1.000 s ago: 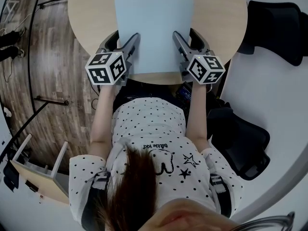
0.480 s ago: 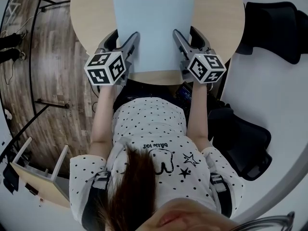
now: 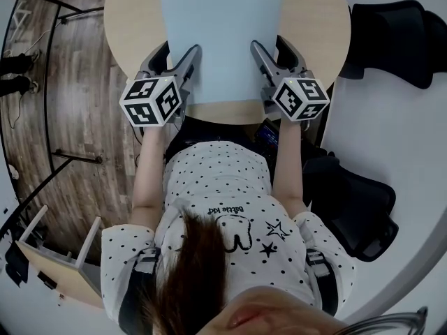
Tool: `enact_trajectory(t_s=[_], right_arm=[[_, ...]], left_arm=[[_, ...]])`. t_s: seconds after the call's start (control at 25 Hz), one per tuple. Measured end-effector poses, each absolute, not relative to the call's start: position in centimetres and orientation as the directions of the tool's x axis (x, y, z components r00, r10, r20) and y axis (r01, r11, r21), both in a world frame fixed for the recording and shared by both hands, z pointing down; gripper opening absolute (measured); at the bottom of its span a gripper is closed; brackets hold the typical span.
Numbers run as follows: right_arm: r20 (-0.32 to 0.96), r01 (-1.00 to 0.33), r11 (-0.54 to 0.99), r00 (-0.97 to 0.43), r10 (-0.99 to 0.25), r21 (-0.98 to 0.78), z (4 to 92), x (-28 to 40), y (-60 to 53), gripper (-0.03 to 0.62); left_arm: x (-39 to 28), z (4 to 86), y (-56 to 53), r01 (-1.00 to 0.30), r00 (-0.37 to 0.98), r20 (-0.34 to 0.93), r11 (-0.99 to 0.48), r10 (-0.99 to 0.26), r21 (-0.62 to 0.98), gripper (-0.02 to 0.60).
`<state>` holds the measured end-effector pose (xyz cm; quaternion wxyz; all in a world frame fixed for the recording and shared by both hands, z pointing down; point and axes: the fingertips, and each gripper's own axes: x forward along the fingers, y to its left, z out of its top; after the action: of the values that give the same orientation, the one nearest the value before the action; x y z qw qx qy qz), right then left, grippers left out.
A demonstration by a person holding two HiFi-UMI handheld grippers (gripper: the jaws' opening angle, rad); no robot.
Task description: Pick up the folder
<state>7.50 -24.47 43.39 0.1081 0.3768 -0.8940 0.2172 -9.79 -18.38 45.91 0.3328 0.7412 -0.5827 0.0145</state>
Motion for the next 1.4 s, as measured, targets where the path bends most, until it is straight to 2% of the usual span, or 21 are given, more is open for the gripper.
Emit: enact_trajectory(t_s=[1.4], right_arm=[[0.139,-0.707,0.663,-0.703,-0.698,-0.247,33.2,7.2,-24.7,0.281]], left_arm=[[-10.6,34.5,-19.4,-0.914,0.253,0.189,-0.171,-0.949,0.367,0.290]])
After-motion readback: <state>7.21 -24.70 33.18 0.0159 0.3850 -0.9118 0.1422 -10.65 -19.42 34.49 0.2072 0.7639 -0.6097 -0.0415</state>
